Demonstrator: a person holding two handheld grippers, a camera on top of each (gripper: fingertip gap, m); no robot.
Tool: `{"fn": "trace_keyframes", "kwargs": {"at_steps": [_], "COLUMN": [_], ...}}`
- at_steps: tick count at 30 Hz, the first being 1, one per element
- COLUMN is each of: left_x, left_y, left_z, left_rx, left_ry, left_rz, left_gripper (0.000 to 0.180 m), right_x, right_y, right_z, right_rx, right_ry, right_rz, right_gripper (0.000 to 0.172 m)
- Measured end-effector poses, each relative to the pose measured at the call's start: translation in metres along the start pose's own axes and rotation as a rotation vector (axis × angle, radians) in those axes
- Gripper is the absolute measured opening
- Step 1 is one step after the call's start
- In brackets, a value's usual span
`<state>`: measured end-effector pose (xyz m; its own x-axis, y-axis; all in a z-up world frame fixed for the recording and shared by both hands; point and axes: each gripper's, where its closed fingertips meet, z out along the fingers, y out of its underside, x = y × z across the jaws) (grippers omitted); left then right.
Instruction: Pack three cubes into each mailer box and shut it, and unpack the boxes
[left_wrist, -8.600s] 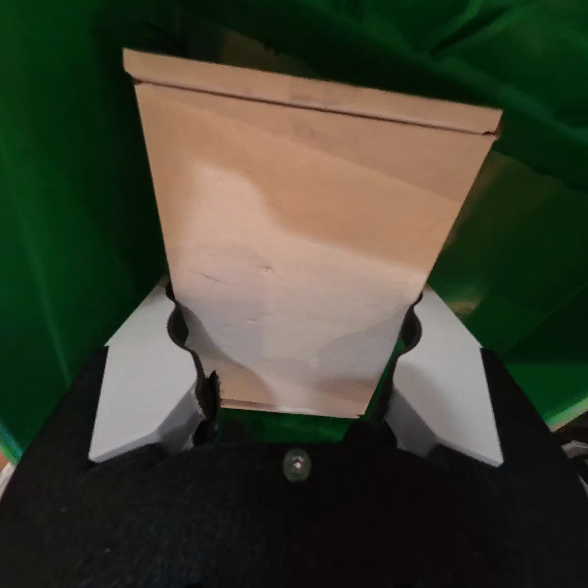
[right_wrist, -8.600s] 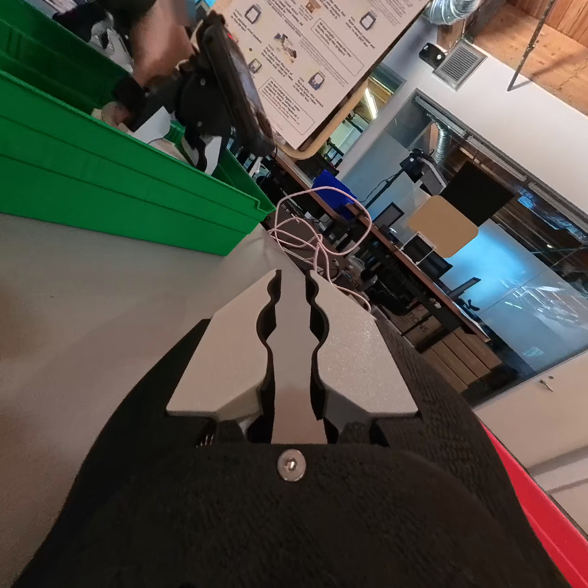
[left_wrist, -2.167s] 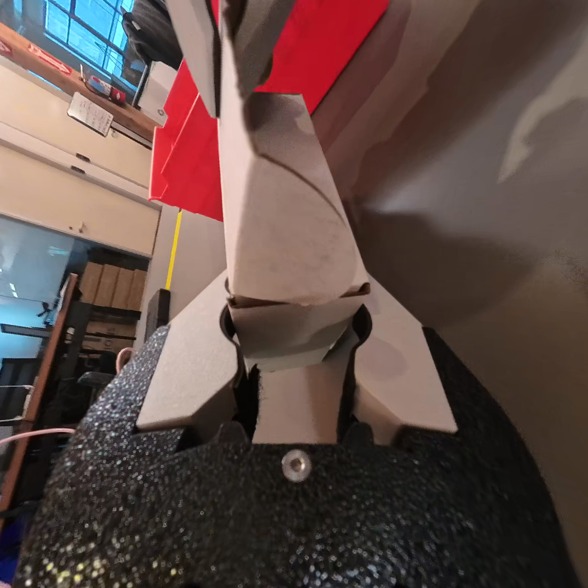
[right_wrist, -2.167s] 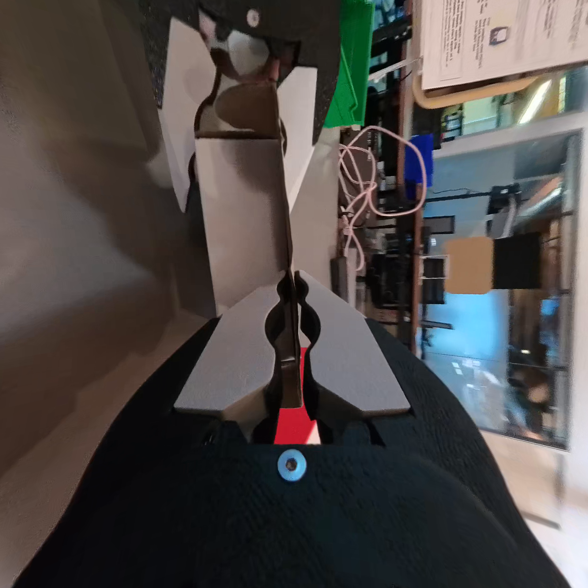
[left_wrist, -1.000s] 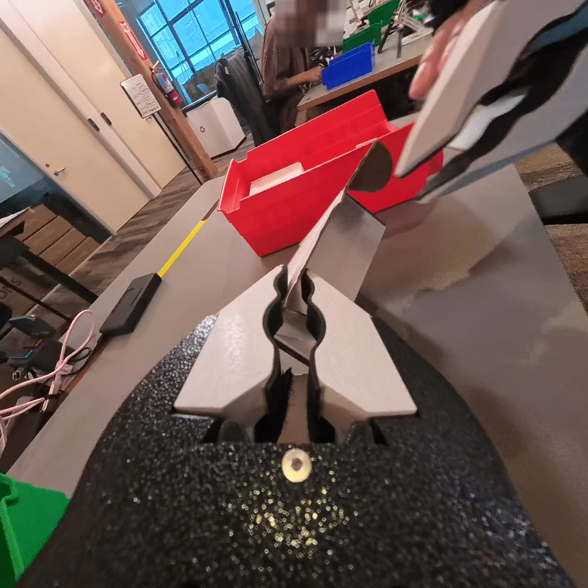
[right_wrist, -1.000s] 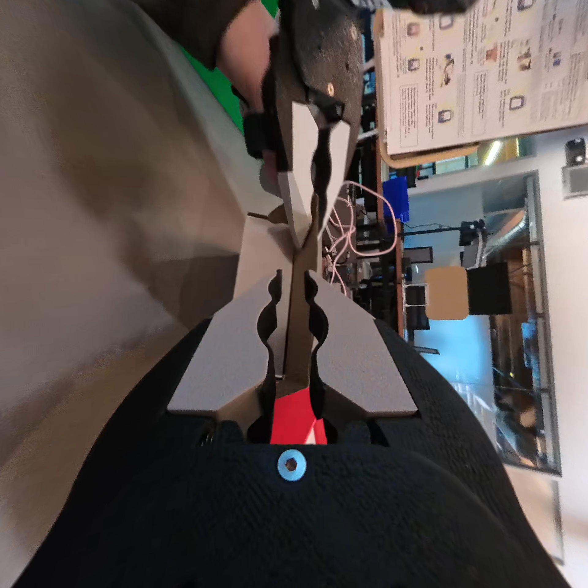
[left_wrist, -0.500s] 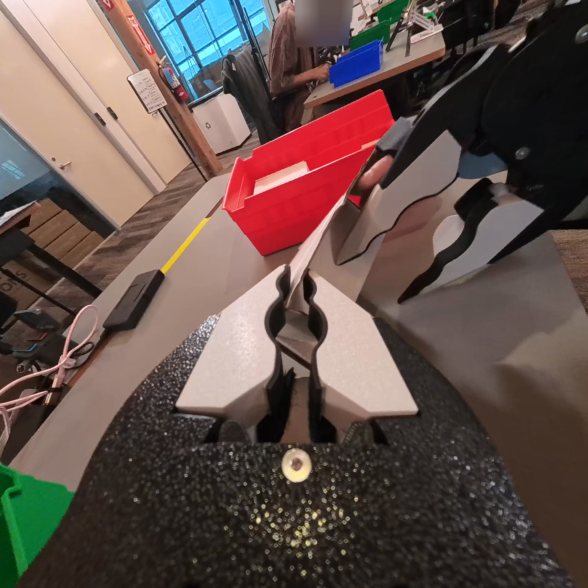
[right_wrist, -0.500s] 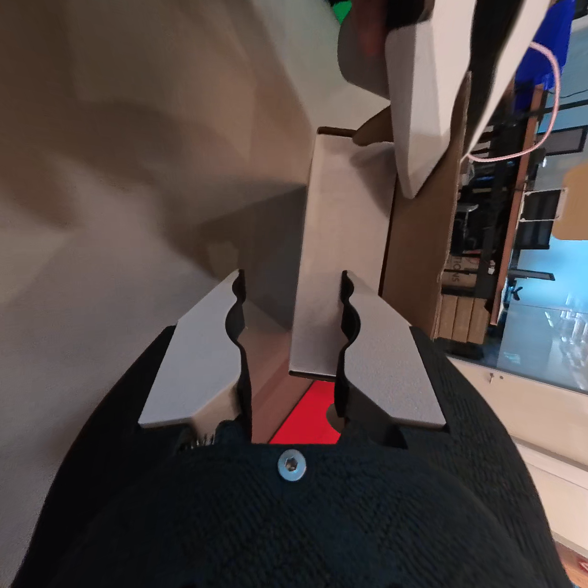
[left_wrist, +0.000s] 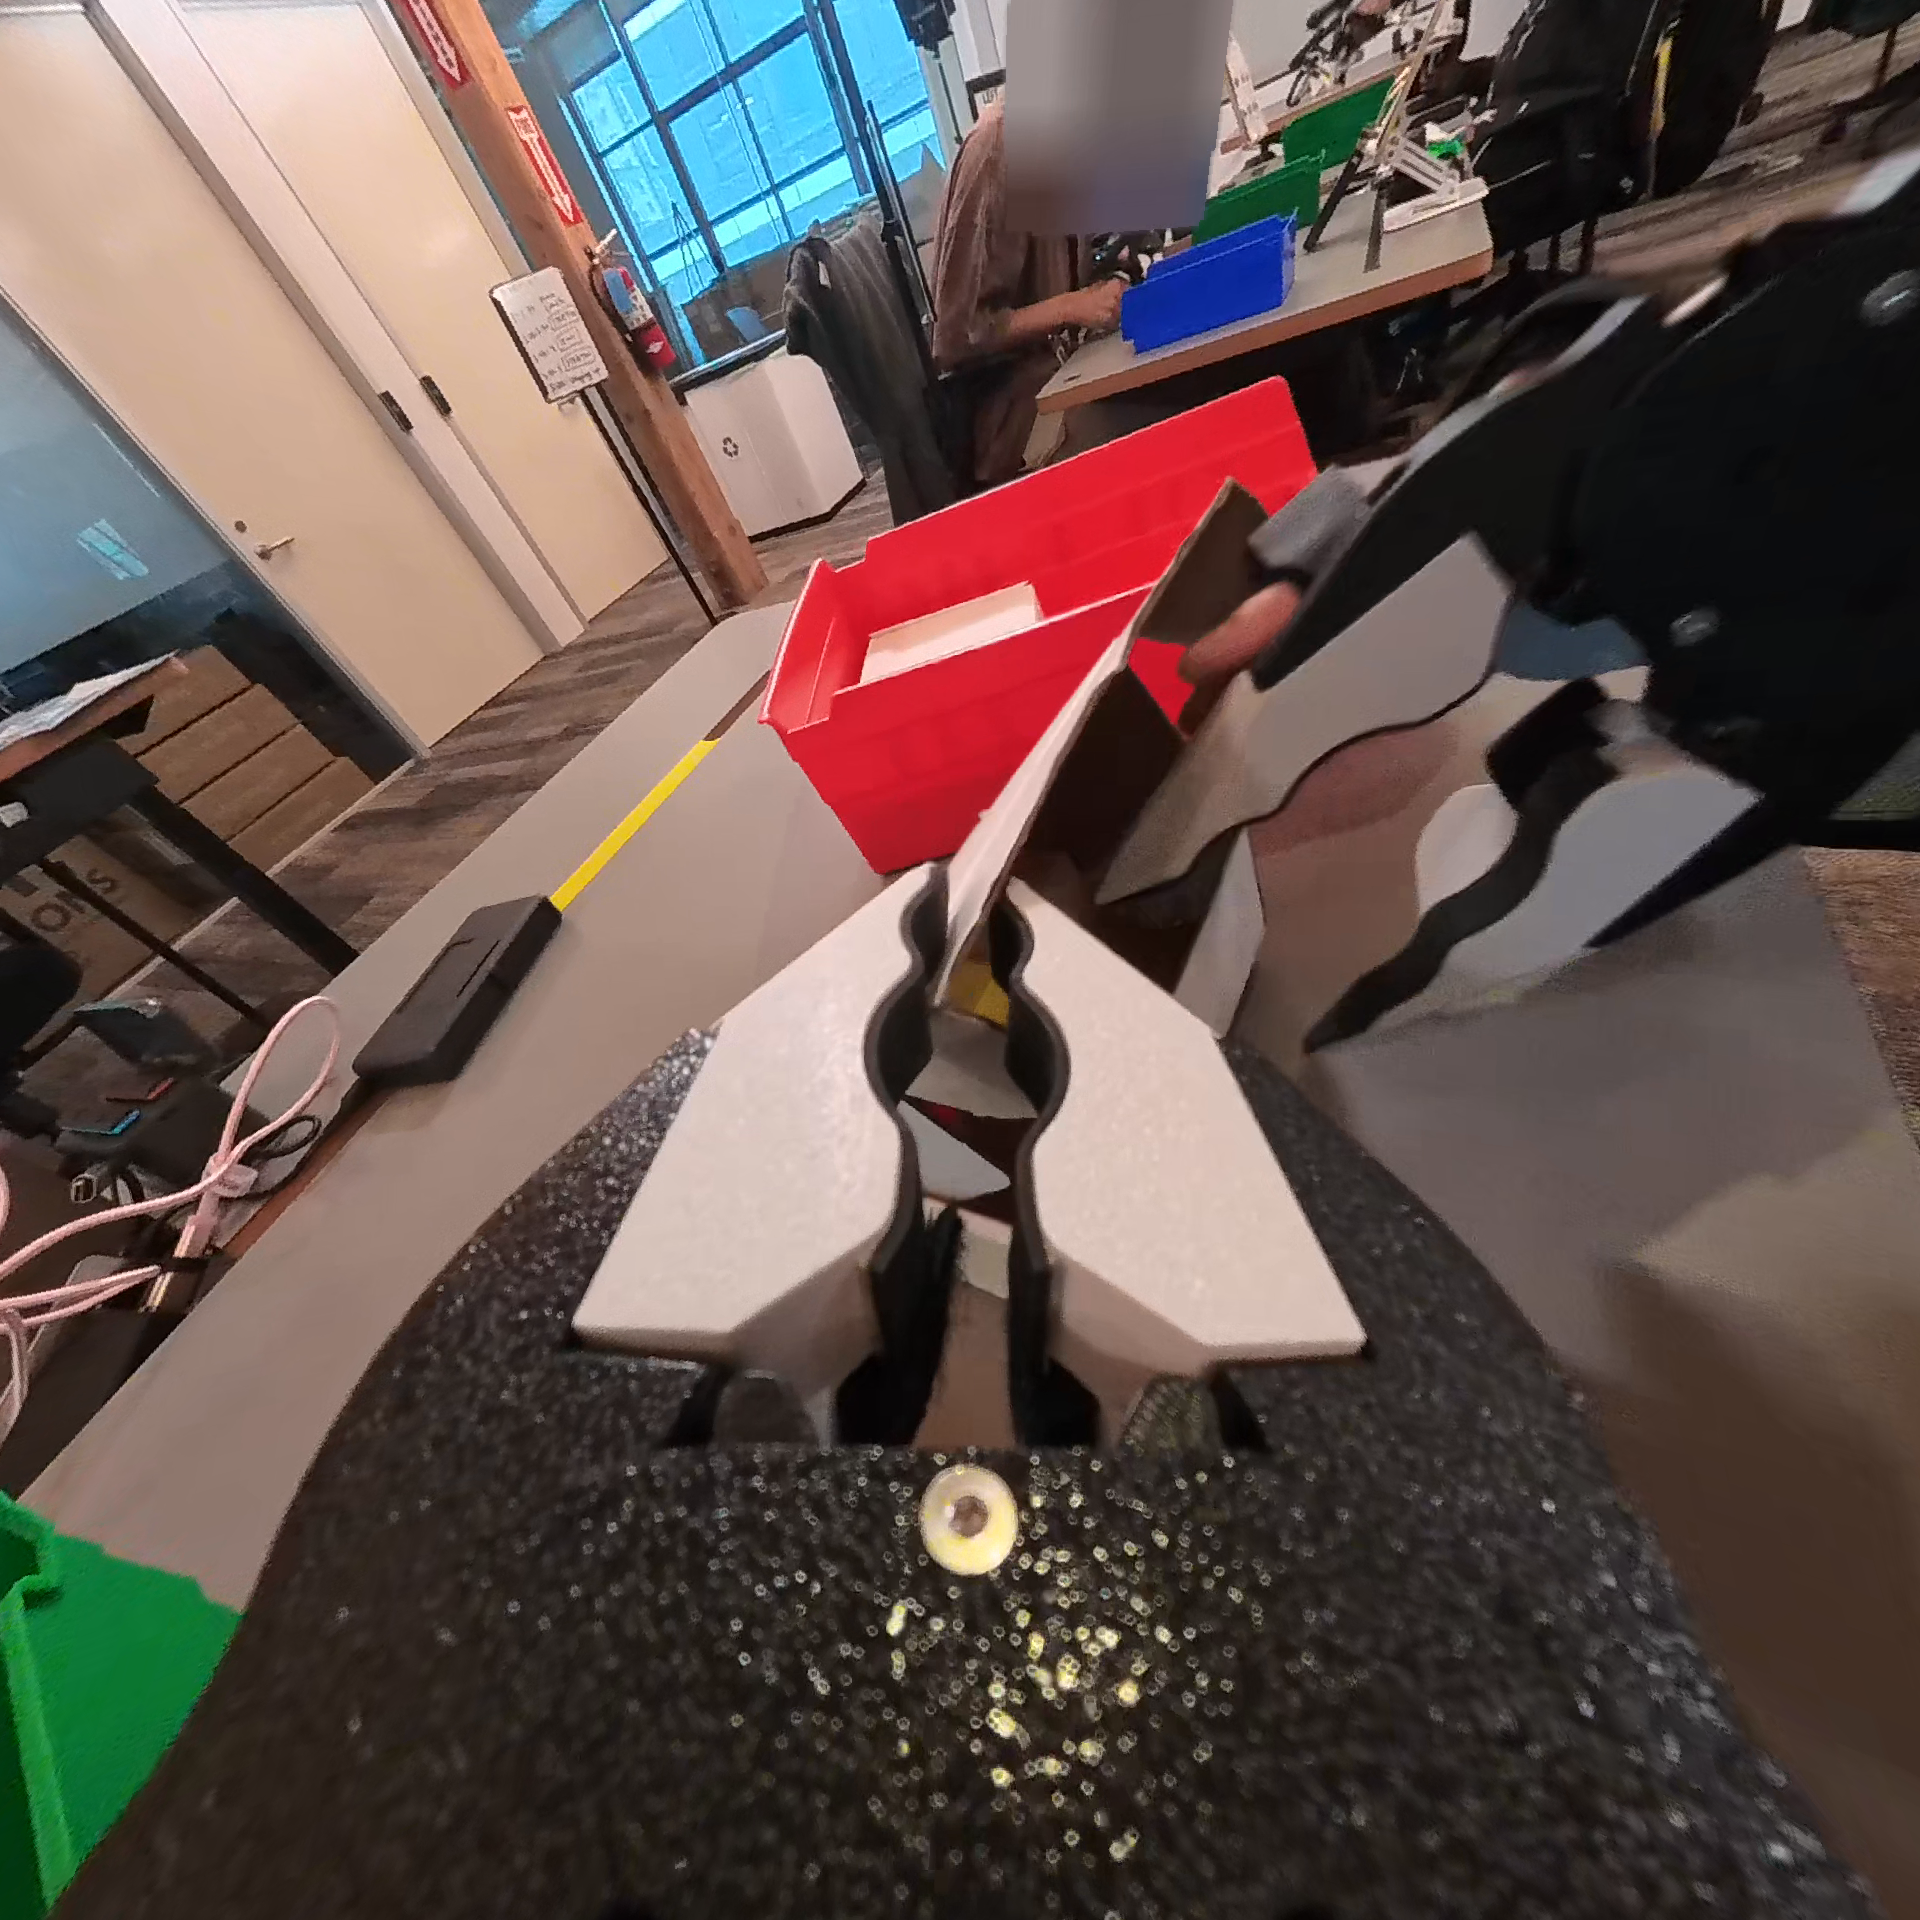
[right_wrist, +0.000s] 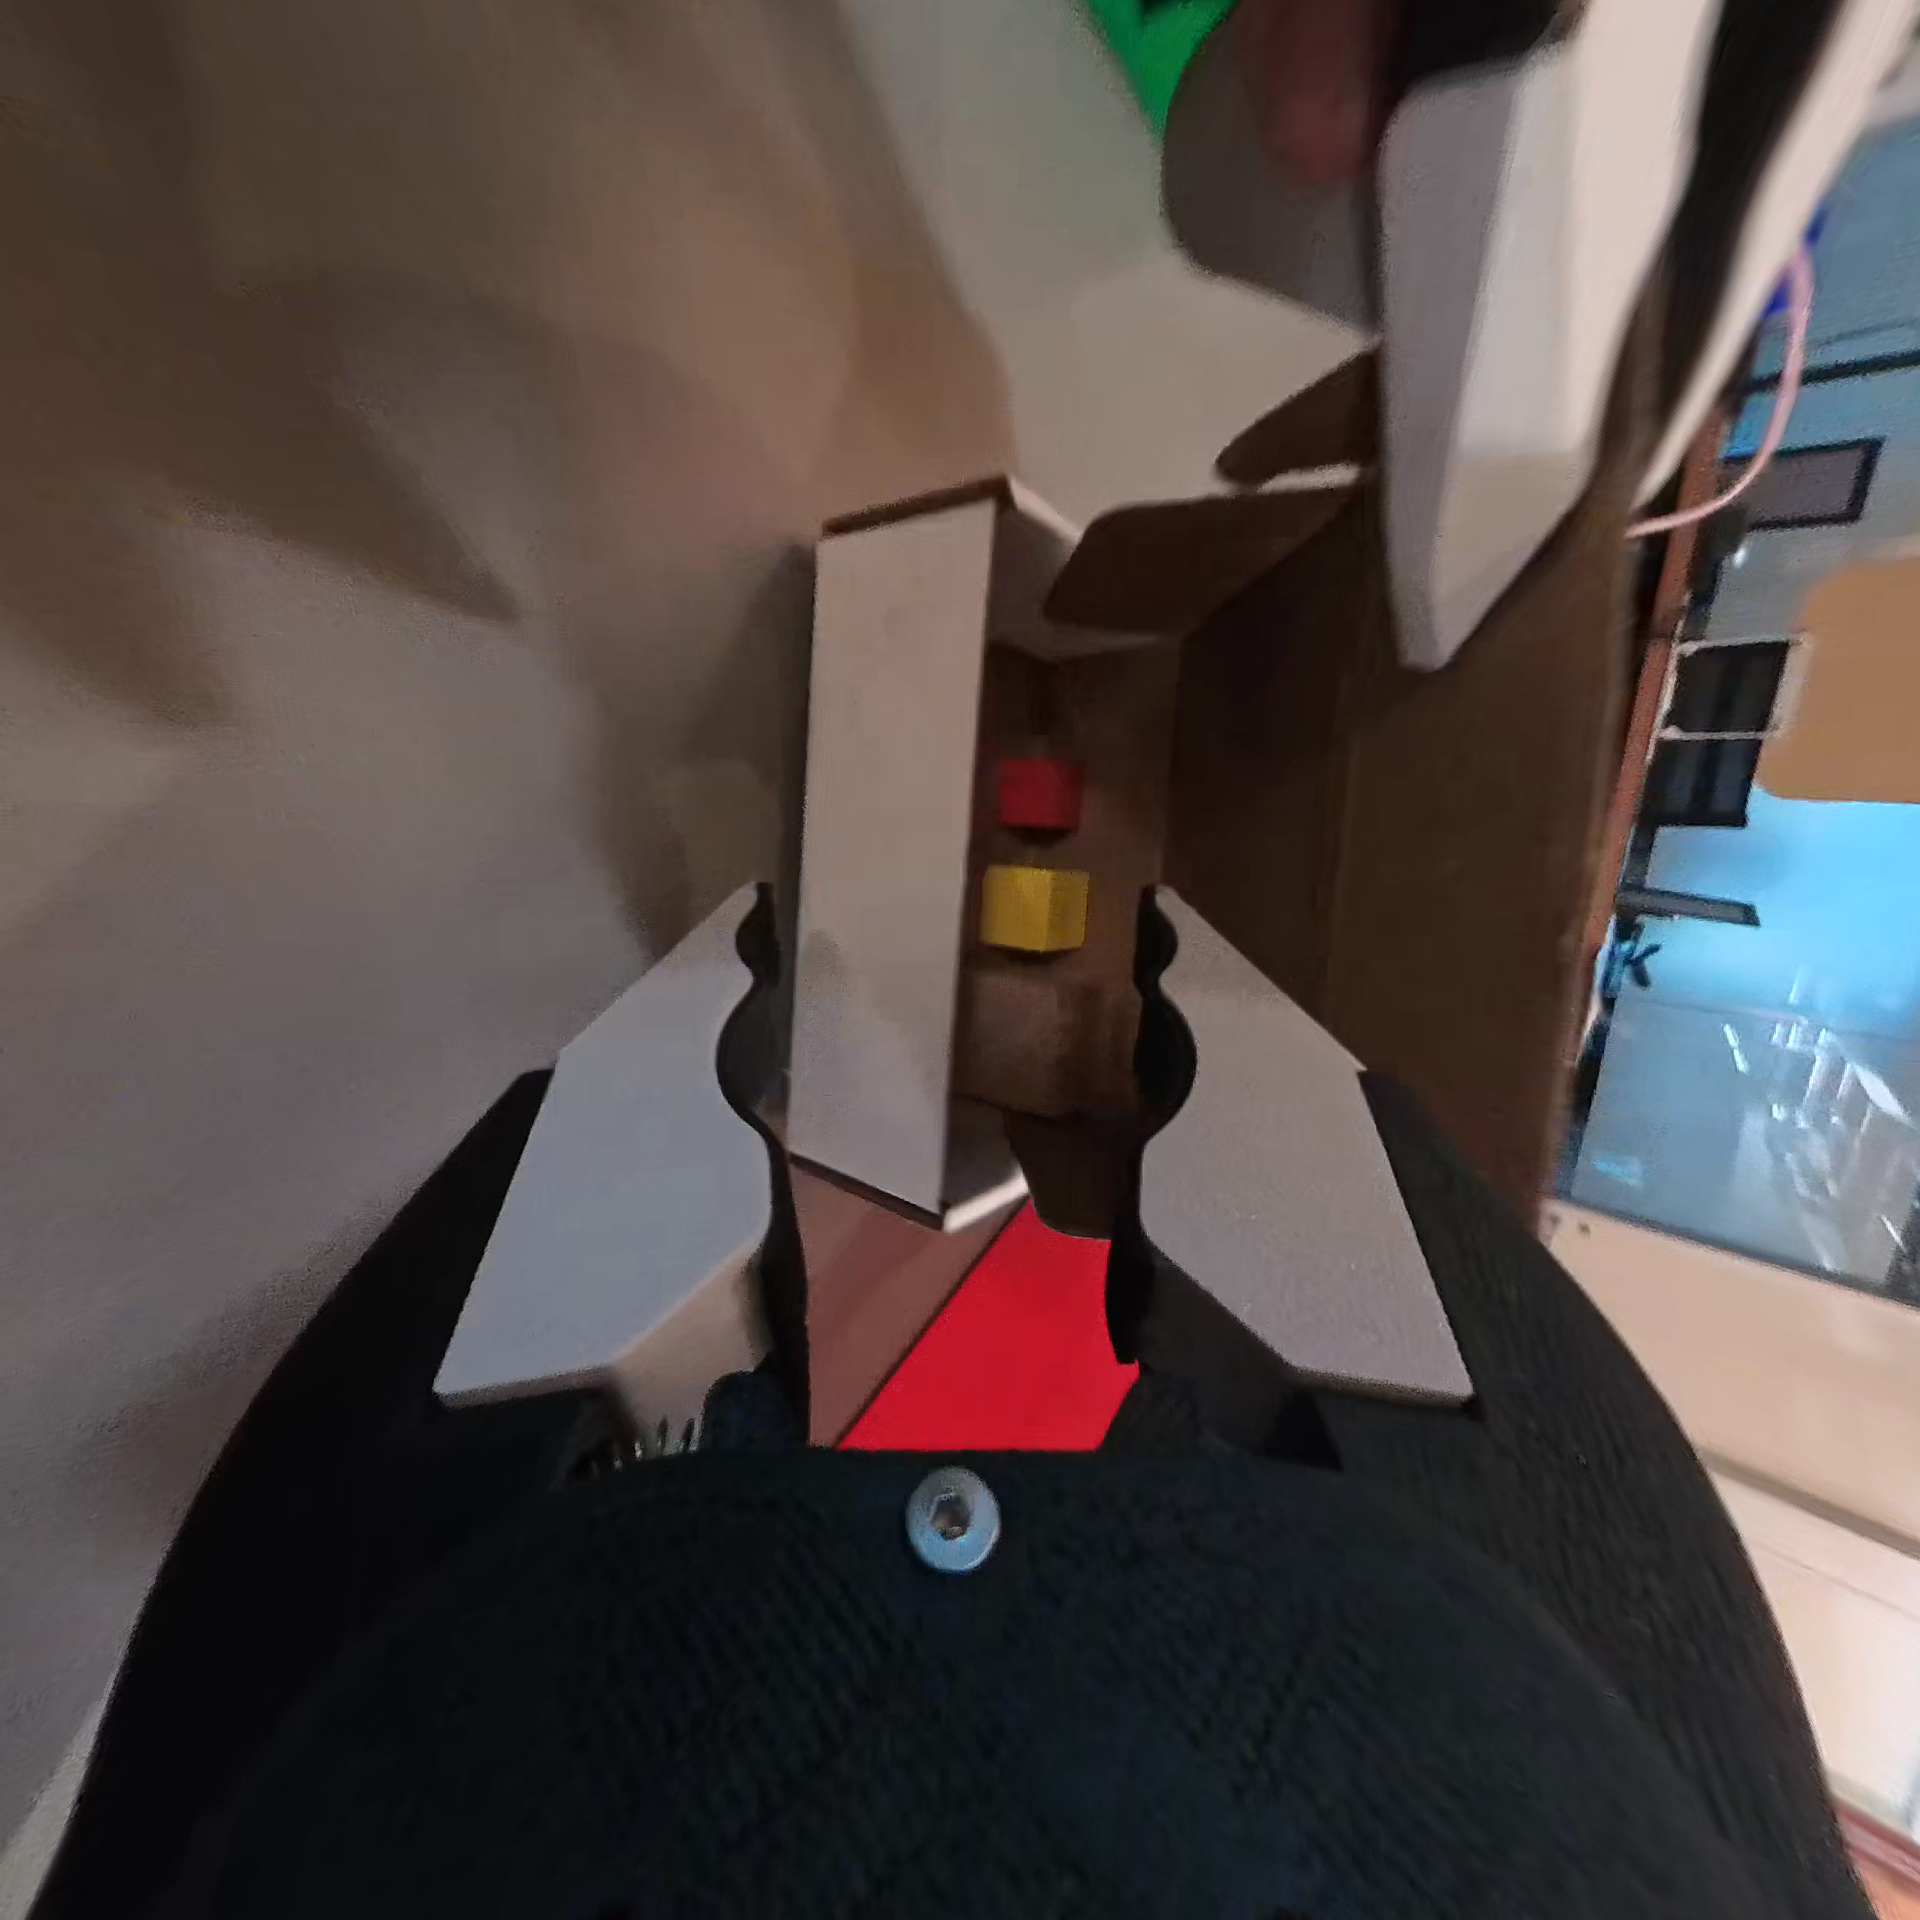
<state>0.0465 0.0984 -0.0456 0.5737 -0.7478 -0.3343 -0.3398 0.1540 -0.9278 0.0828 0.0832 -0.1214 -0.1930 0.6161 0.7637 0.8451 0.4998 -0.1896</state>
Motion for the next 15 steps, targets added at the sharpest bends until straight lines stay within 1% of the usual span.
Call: {"fn": "trace_keyframes", "kwargs": {"at_steps": [1,2,4,5,6,9,10,13,15], "left_x": [0.001,0.001,0.000,-0.002,-0.007,-0.035,-0.046,-0.070,-0.087], "left_y": [-0.002,-0.003,-0.006,-0.008,-0.012,-0.022,-0.023,-0.022,-0.016], "left_z": [0.000,-0.001,-0.001,-0.001,-0.002,-0.002,-0.001,0.013,0.023], "left_rx": [0.003,0.005,0.004,0.003,0.002,-0.019,-0.052,-0.125,-0.156], "left_ry": [0.004,0.004,-0.005,-0.021,-0.046,-0.172,-0.216,-0.277,-0.331], "left_rz": [-0.001,0.000,0.005,0.007,0.007,0.000,0.011,0.089,0.084], "left_gripper": [0.006,0.005,0.006,0.006,0.006,0.006,0.006,0.011,0.016], "right_x": [-0.002,-0.006,-0.012,-0.016,-0.019,-0.022,-0.024,-0.030,-0.029], "right_y": [0.006,0.013,0.024,0.028,0.028,0.028,0.027,0.030,0.033], "right_z": [0.004,0.008,0.013,0.014,0.014,0.012,0.010,0.009,0.010], "right_rx": [-0.027,-0.055,-0.109,-0.118,-0.109,-0.059,-0.038,-0.012,-0.003], "right_ry": [-0.013,-0.029,-0.064,-0.086,-0.113,-0.155,-0.175,-0.214,-0.220], "right_rz": [-0.006,-0.019,-0.055,-0.066,-0.067,-0.057,-0.056,-0.057,-0.041], "right_gripper": [0.066,0.059,0.041,0.029,0.021,0.016,0.014,0.013,0.013]}}
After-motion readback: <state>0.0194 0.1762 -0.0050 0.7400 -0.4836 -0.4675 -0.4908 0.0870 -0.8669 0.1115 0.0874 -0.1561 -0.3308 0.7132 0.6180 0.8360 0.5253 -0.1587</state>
